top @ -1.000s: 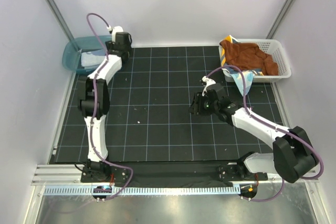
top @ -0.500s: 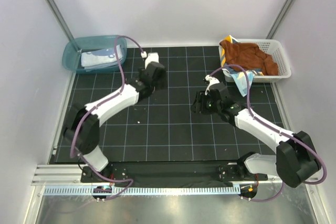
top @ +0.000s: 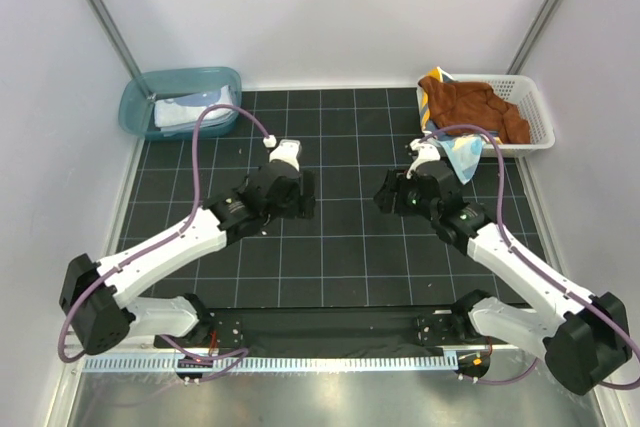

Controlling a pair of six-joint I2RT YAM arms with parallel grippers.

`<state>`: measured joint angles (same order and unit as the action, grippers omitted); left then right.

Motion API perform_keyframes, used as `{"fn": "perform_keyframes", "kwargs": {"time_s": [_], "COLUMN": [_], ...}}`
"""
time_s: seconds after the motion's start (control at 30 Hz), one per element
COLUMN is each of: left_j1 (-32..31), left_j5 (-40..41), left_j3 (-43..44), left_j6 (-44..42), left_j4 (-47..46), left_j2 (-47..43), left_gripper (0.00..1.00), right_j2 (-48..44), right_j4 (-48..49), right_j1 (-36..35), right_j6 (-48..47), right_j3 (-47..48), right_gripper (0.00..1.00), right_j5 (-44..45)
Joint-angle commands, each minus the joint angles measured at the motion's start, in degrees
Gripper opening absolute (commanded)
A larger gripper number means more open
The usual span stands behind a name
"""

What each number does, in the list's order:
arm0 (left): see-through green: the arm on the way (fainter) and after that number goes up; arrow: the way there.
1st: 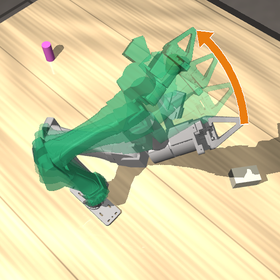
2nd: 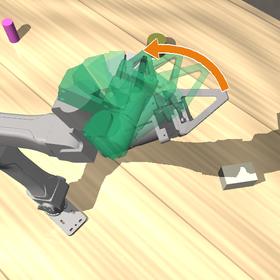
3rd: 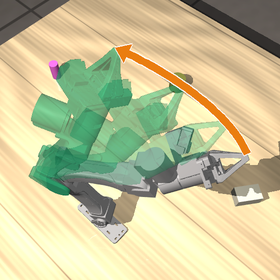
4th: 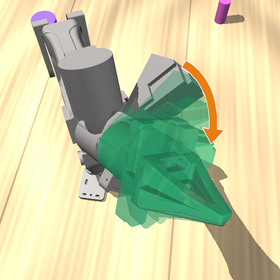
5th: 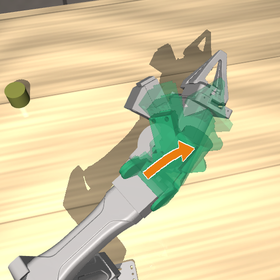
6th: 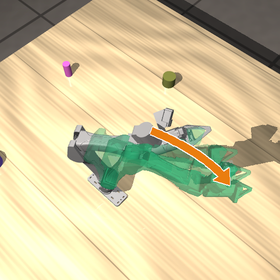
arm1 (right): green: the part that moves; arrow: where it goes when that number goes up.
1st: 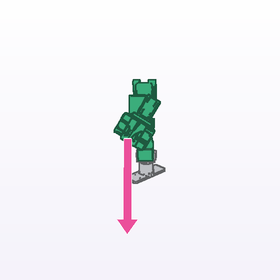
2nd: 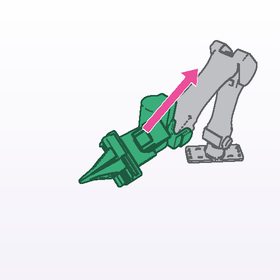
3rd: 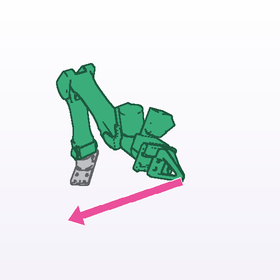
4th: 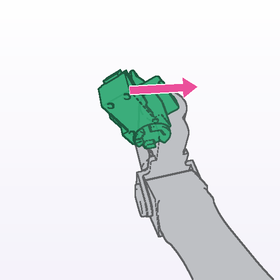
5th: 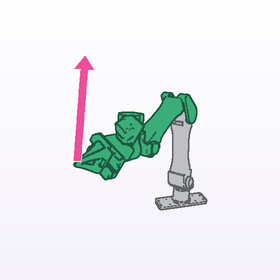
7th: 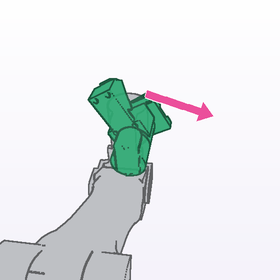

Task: Fold and stack the towels
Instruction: Grab crumpled towel

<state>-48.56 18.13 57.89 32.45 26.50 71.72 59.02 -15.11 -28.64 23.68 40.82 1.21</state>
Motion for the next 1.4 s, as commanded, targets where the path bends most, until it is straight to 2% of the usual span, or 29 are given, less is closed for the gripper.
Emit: {"fn": "perform_keyframes", "kwargs": {"time_s": [0.0, 0.1, 0.23, 0.47, 0.87, 1.0, 1.1, 1.2, 1.37], "left_j1": [0.13, 0.13, 0.22, 0.13, 0.13, 0.13, 0.13, 0.13, 0.21], "left_j5": [-1.26, -0.82, -0.81, -1.52, -2.84, -2.92, -3.10, -4.06, -6.08], "left_j3": [-1.45, -3.47, -4.36, -5.24, -6.56, -6.30, -5.86, -5.42, -3.93], "left_j6": [-0.89, -1.33, -1.51, -1.95, -1.33, -1.42, -0.72, 0.60, 1.30], "left_j4": [2.41, 1.71, 1.27, 0.57, -1.28, -1.45, -1.02, -0.58, 1.97], "left_j2": [-3.43, -5.63, -7.56, -8.79, -8.18, -8.35, -8.97, -9.84, -10.99], "left_gripper": [0.73, 0.73, 0.73, 0.73, 0.73, 0.73, 0.73, 0.73, 0.73], "right_j2": [-2.94, -4.87, -5.94, -5.94, -5.59, -5.33, -1.65, 6.96, 18.65], "right_j4": [-1.15, -0.53, -0.62, -1.76, -2.90, -4.13, -5.62, -7.91, -8.71], "right_j1": [0.34, 0.34, 0.43, 0.43, 0.34, 0.78, 3.67, 9.56, 20.10], "right_j6": [-0.13, 0.66, 1.45, 1.54, 1.28, 2.07, 1.63, 1.28, 1.54], "right_j3": [1.20, -0.03, -0.83, -0.48, 0.84, 2.51, 8.56, 18.05, 32.11], "right_gripper": [0.64, 0.67, 0.78, 0.91, 0.92, 0.93, 0.93, 0.91, 0.82], "right_j5": [3.27, 3.88, 4.93, 6.78, 8.19, 14.33, 18.64, 22.33, 24.10]}}
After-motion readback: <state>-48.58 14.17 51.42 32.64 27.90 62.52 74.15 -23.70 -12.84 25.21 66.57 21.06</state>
